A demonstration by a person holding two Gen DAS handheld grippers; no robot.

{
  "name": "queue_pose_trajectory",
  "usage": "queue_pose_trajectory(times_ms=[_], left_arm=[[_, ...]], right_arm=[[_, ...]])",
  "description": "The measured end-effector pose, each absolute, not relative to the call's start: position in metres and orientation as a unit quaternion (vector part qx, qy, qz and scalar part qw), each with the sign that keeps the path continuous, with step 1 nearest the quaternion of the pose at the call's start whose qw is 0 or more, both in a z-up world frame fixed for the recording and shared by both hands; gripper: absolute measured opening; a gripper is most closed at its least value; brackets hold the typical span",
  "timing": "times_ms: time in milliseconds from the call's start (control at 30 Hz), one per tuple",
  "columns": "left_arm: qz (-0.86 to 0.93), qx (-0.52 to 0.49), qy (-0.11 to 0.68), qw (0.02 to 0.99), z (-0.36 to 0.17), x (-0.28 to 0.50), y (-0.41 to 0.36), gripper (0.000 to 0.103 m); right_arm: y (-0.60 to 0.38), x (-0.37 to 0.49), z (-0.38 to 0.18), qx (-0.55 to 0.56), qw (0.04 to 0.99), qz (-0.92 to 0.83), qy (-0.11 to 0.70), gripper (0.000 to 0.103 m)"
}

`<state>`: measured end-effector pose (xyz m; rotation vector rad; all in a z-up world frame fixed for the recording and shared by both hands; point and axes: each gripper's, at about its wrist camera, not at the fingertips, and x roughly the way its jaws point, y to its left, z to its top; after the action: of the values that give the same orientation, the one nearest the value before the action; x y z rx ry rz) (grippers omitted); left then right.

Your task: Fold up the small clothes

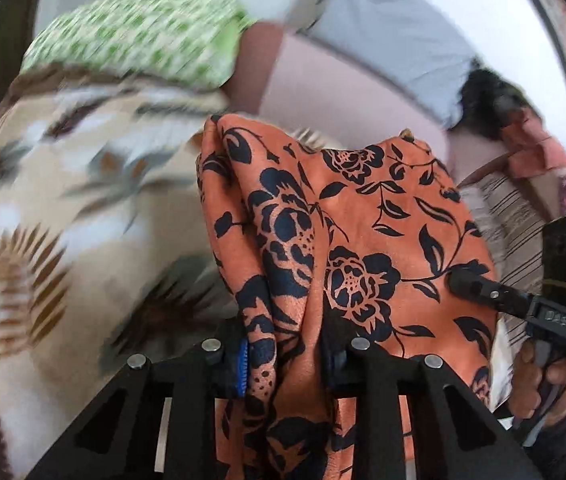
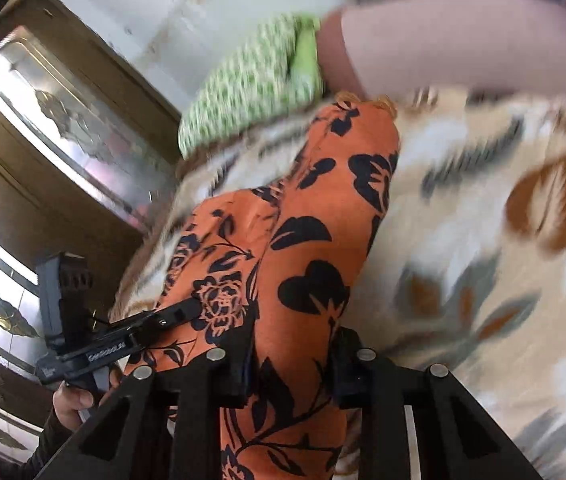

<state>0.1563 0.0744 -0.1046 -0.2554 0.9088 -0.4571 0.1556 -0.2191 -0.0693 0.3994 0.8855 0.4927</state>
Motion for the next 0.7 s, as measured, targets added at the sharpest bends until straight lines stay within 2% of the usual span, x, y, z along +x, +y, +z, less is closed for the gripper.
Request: queue_pose_trajectory(times_ms=[67, 167, 233, 267, 300, 333, 400, 533, 567, 633, 700], left_arm=[[-0.232, -0.122, 0.426, 0.866, -0.1, 0.169, 0.051, 0.03], [-0.229, -0.111, 0.447, 0.858, -0.123, 0.188, 0.017, 0.035], [-0.215, -0.092, 0.477, 0.847, -0.154, 0.199, -0.004, 0.04], [-0.202, -0.081, 0.496, 0.84, -0.175, 0.203, -0.012, 0.048], [-0.185, -0.062, 0.523, 0.829, -0.195, 0.207, -0.018, 0.053], [-0.175, -0.053, 0.533, 0.826, -0.204, 0.205, -0.017, 0.064], [-0.165, -0.061, 0.507, 0.844, -0.194, 0.194, -0.008, 0.067], [-0.168, -0.015, 0.443, 0.881, -0.153, 0.172, -0.009, 0.07], [-0.169, -0.004, 0.429, 0.887, -0.144, 0.169, -0.014, 0.076], [-0.167, 0.012, 0.422, 0.891, -0.142, 0.174, -0.018, 0.079], [-0.151, 0.03, 0.451, 0.879, -0.165, 0.184, -0.025, 0.079]], right_arm=[[-0.253, 0.163, -0.067, 0.208, 0.854, 0.229, 0.418, 0.029], [-0.293, 0.175, -0.099, 0.241, 0.845, 0.217, 0.425, 0.03], [-0.305, 0.188, -0.14, 0.265, 0.825, 0.193, 0.46, 0.037], [-0.317, 0.192, -0.169, 0.276, 0.811, 0.153, 0.493, 0.04], [-0.323, 0.192, -0.187, 0.268, 0.807, 0.11, 0.515, 0.05], [-0.328, 0.189, -0.201, 0.247, 0.806, 0.077, 0.532, 0.06], [-0.332, 0.175, -0.196, 0.248, 0.823, 0.079, 0.505, 0.063], [-0.32, 0.154, -0.141, 0.22, 0.872, 0.09, 0.428, 0.063], [-0.311, 0.151, -0.127, 0.228, 0.875, 0.121, 0.409, 0.064], [-0.295, 0.153, -0.12, 0.25, 0.864, 0.177, 0.4, 0.075], [-0.281, 0.161, -0.14, 0.264, 0.844, 0.198, 0.422, 0.077]])
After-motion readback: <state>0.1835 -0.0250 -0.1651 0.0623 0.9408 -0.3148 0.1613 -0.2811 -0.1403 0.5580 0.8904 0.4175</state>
